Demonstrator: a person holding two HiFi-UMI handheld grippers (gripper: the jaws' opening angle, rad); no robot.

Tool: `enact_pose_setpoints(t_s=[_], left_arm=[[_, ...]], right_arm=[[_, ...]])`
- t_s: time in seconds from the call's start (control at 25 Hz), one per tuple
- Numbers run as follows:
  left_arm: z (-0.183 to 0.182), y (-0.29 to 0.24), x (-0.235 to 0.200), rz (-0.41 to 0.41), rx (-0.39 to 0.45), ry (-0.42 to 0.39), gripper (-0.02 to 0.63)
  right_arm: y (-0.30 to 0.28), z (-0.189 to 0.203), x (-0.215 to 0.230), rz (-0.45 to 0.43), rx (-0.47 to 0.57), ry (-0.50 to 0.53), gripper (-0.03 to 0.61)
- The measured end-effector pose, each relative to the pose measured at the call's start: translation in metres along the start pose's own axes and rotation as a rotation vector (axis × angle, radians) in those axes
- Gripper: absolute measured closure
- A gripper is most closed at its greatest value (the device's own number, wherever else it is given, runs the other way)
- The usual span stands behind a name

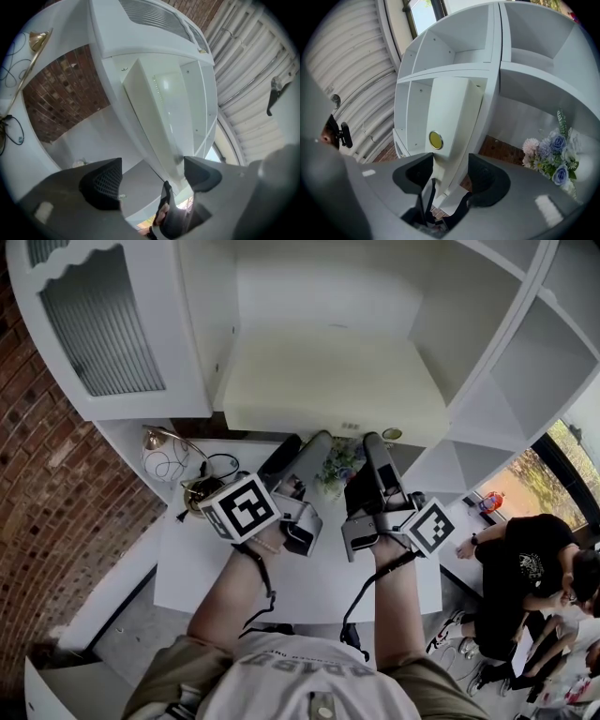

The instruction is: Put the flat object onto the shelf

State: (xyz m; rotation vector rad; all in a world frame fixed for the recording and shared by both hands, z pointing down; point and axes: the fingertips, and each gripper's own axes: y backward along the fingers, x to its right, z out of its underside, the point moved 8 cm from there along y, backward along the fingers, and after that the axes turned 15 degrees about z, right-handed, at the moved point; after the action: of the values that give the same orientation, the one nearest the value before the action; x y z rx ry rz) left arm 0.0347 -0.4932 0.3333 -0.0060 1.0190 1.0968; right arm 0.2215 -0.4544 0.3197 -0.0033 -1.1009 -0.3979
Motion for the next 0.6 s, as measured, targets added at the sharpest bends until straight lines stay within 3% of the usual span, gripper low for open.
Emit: enact_pose_setpoints(t_s=[0.6], left_arm=[[-0.013, -0.016, -0.021, 0.0, -0.011, 0.009, 0.186]], right_arm=[[-0.024, -0.005, 0.009, 0.027, 0.019, -0.004, 0.341]])
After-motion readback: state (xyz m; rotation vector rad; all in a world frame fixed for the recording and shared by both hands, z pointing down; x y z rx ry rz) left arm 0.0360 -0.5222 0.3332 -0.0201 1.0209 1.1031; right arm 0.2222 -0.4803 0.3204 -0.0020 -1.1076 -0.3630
